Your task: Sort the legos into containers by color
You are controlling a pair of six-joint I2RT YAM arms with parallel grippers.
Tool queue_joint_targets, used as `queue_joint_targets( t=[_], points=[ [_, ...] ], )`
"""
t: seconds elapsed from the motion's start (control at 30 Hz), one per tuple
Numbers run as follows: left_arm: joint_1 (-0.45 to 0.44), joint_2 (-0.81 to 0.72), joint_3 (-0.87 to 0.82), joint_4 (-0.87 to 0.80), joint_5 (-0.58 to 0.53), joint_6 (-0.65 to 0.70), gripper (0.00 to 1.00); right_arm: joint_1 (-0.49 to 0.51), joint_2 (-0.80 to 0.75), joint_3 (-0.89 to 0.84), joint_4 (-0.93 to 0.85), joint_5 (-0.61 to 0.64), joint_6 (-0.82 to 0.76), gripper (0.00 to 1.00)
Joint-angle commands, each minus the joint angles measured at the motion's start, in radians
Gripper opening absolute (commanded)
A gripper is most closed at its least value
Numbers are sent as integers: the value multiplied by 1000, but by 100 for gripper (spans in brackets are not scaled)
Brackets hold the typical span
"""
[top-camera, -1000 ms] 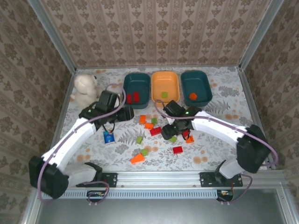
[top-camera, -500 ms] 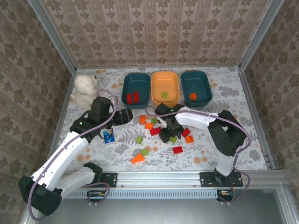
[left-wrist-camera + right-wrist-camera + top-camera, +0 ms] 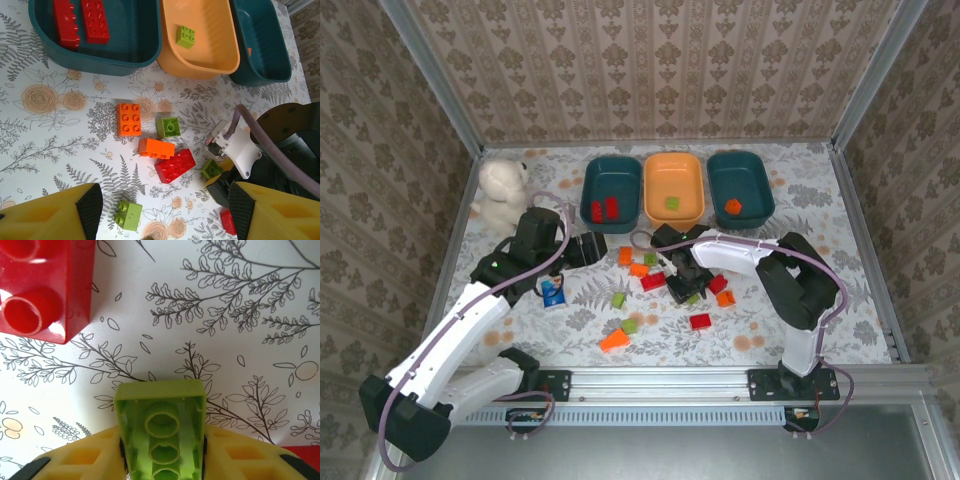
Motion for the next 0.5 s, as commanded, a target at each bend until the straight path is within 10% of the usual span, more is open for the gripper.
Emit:
queue_joint_targets(
  t=[0.0,0.47],
  points=[
    [-8,1,-7,38,-9,-21,70,6,-1,-3,6,27,12,32],
    [-45,171,116,124,1,10,70,-188,-128,342,-63,53,147,24]
  ],
)
